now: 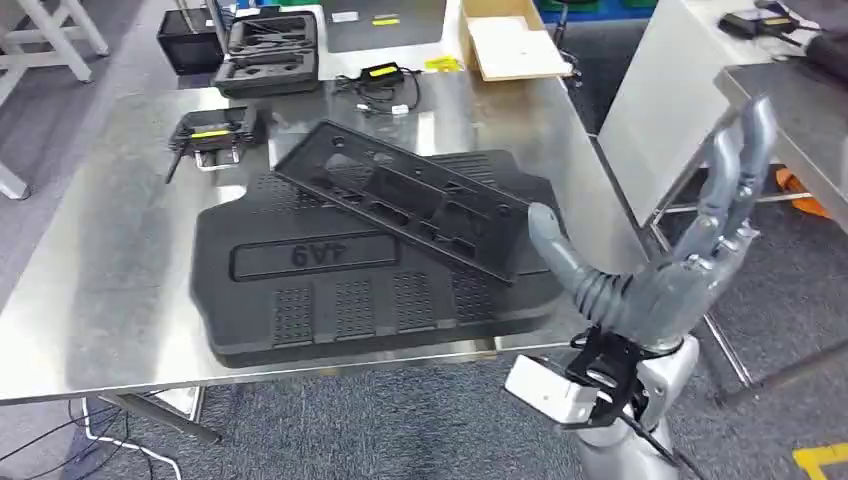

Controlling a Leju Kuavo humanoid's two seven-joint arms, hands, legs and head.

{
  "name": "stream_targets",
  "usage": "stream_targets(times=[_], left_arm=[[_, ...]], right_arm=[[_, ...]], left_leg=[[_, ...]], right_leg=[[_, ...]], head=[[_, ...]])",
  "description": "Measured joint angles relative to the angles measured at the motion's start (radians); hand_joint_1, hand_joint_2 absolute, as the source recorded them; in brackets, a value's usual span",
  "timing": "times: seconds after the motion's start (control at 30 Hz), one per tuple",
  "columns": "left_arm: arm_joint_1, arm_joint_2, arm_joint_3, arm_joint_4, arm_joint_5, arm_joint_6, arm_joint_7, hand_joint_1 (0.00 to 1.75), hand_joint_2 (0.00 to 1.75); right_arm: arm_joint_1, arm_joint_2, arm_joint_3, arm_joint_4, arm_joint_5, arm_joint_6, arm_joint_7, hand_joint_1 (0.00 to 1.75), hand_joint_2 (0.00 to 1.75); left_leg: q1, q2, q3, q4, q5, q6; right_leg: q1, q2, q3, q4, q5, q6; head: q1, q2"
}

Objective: Take the parts from the cabinet and place them on the table.

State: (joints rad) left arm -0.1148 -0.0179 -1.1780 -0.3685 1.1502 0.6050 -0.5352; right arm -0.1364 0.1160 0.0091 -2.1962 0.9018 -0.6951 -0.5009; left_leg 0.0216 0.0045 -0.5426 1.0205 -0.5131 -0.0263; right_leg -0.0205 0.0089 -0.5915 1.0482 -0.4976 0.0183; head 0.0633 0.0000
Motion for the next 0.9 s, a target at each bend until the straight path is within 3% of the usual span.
stream_targets(times=[0.07, 0.1, 0.13, 0.17, 0.2, 0.23, 0.3, 0.33, 0.43, 0.47, 0.5, 0.53, 0.63, 0.67, 0.7, 0.73, 0.8, 0.83, 0.9], left_arm=[[0.0, 0.0, 0.0, 0.0, 0.001, 0.0, -0.001, 0.0, 0.0], [0.0, 0.0, 0.0, 0.0, 0.005, 0.0, -0.002, 0.0, 0.0], [0.0, 0.0, 0.0, 0.0, 0.007, 0.001, -0.003, 0.0, 0.0], [0.001, 0.0, 0.0, 0.0, 0.016, 0.003, -0.003, 0.0, 0.0], [0.005, 0.0, 0.0, 0.0, 0.024, 0.003, -0.004, 0.0, 0.0], [0.005, 0.0, 0.0, 0.0, 0.024, 0.004, -0.005, 0.0, 0.0], [0.004, 0.0, 0.0, 0.0, 0.026, 0.005, -0.009, 0.0, 0.0], [0.003, 0.0, 0.0, 0.0, 0.027, 0.005, -0.01, 0.0, 0.0], [0.007, 0.0, 0.0, 0.0, 0.034, 0.007, -0.012, 0.0, 0.0], [0.006, 0.0, 0.0, 0.0, 0.035, 0.008, -0.012, 0.0, 0.0], [0.004, 0.0, 0.0, 0.0, 0.035, 0.01, -0.013, 0.0, 0.0], [0.002, 0.0, 0.0, 0.0, 0.035, 0.011, -0.013, 0.0, 0.0], [0.003, 0.0, 0.0, 0.0, 0.037, 0.013, -0.013, 0.0, 0.0], [0.003, 0.0, 0.0, 0.0, 0.038, 0.013, -0.013, 0.0, 0.0], [0.004, 0.0, 0.0, 0.0, 0.039, 0.013, -0.013, 0.0, 0.0], [0.004, 0.0, 0.0, 0.0, 0.041, 0.013, -0.013, 0.0, 0.0], [0.003, 0.0, 0.0, 0.0, 0.042, 0.013, -0.013, 0.0, 0.0], [0.003, -0.001, 0.0, -0.001, 0.042, 0.013, -0.013, 0.0, 0.0], [0.002, -0.001, 0.0, -0.001, 0.042, 0.013, -0.013, 0.0, 0.0]], right_arm=[[0.0, 0.0, -0.002, 0.0, -0.001, 0.0, 0.001, 0.0, 1.75], [0.0, 0.001, -0.006, 0.0, -0.003, 0.0, 0.004, 0.0, 1.75], [0.0, 0.001, -0.006, 0.0, -0.004, 0.0, 0.007, 0.0, 1.75], [0.004, 0.001, -0.009, 0.0, -0.007, 0.0, 0.013, 0.0, 1.75], [0.01, 0.001, -0.014, 0.0, -0.008, 0.0, 0.015, 0.0, 1.75], [0.01, 0.002, -0.015, 0.0, -0.009, 0.0, 0.016, 0.0, 1.75], [0.01, 0.005, -0.019, 0.0, -0.011, 0.0, 0.016, 0.0, 1.75], [0.01, 0.006, -0.023, 0.0, -0.012, 0.0, 0.016, 0.0, 1.75], [0.01, 0.008, -0.029, 0.0, -0.015, 0.0, 0.016, 0.0, 1.75], [0.011, 0.008, -0.029, 0.0, -0.015, 0.0, 0.016, 0.0, 1.75], [0.012, 0.008, -0.03, 0.0, -0.016, 0.0, 0.015, 0.0, 1.75], [0.012, 0.008, -0.032, 0.0, -0.018, 0.0, 0.013, 0.0, 1.75], [0.015, 0.008, -0.041, 0.0, -0.022, 0.0, 0.011, 0.0, 1.75], [0.016, 0.008, -0.045, 0.0, -0.022, 0.0, 0.011, 0.0, 1.75], [0.016, 0.008, -0.046, 0.0, -0.022, 0.0, 0.011, 0.0, 1.75], [0.016, 0.008, -0.047, 0.0, -0.024, 0.0, 0.01, 0.0, 1.75], [0.015, 0.008, -0.047, 0.0, -0.026, 0.0, 0.01, 0.0, 1.75], [0.014, 0.008, -0.047, 0.0, -0.027, 0.0, 0.009, 0.0, 1.75], [0.014, 0.009, -0.047, -0.001, -0.03, 0.0, 0.009, 0.0, 1.75]], left_leg=[[0.0, 0.0, 0.0, 0.0, -0.001, -0.002], [0.003, -0.001, 0.001, 0.017, -0.018, -0.009], [0.001, 0.0, -0.011, 0.042, -0.04, -0.01], [0.001, 0.0, -0.081, 0.203, -0.128, -0.012], [-0.002, 0.0, -0.116, 0.291, -0.136, -0.008], [-0.003, 0.0, -0.084, 0.229, -0.096, -0.003], [-0.004, -0.001, 0.004, 0.048, -0.011, 0.008], [-0.006, -0.004, 0.014, 0.016, -0.023, 0.01], [-0.014, -0.003, 0.003, 0.013, -0.012, 0.018], [-0.012, -0.003, 0.002, 0.009, -0.006, 0.027], [-0.006, 0.002, 0.002, 0.0, 0.003, 0.038], [-0.008, 0.003, -0.002, -0.003, 0.008, 0.044], [-0.013, 0.007, -0.018, -0.002, 0.018, 0.054], [-0.015, 0.007, -0.024, 0.0, 0.021, 0.055], [-0.016, 0.007, -0.028, 0.0, 0.024, 0.054], [-0.017, 0.007, -0.031, 0.002, 0.026, 0.054], [-0.017, 0.007, -0.033, 0.006, 0.028, 0.052], [-0.017, 0.007, -0.035, 0.007, 0.029, 0.049], [-0.021, 0.007, -0.044, 0.013, 0.035, 0.034]], right_leg=[[-0.001, 0.0, 0.0, -0.002, 0.001, -0.003], [-0.007, -0.004, 0.003, -0.009, 0.007, -0.012], [-0.007, -0.004, 0.001, -0.009, 0.008, -0.015], [-0.004, -0.008, -0.003, -0.009, 0.01, -0.022], [0.002, -0.009, -0.006, -0.008, 0.011, -0.025], [0.003, -0.009, -0.005, -0.007, 0.011, -0.025], [0.003, -0.008, -0.003, -0.006, 0.012, -0.022], [0.008, -0.009, -0.006, -0.003, 0.013, -0.016], [0.007, -0.008, -0.011, -0.005, 0.023, 0.0], [0.006, -0.008, -0.011, -0.007, 0.026, 0.006], [0.001, -0.008, -0.013, 0.002, 0.013, 0.009], [0.002, -0.008, -0.024, 0.032, -0.019, 0.014], [0.002, -0.008, -0.107, 0.243, -0.14, 0.021], [0.002, -0.008, -0.119, 0.286, -0.151, 0.022], [0.002, -0.008, -0.108, 0.279, -0.139, 0.021], [0.003, -0.008, -0.073, 0.226, -0.107, 0.018], [0.006, -0.008, 0.029, 0.051, -0.034, 0.006], [0.009, -0.009, 0.057, -0.012, -0.035, -0.002], [0.017, -0.007, 0.053, -0.022, -0.028, -0.01]], head=[[0.0, 0.0], [-0.002, 0.0], [-0.006, 0.0], [-0.017, 0.0], [-0.017, 0.0], [-0.018, 0.0], [-0.019, 0.0], [-0.02, 0.0], [-0.018, 0.0], [-0.019, 0.0], [-0.019, 0.0], [-0.011, 0.0], [-0.001, 0.0], [0.0, 0.0], [0.0, 0.0], [0.001, 0.0], [0.003, 0.0], [0.005, 0.0], [0.003, 0.0]])
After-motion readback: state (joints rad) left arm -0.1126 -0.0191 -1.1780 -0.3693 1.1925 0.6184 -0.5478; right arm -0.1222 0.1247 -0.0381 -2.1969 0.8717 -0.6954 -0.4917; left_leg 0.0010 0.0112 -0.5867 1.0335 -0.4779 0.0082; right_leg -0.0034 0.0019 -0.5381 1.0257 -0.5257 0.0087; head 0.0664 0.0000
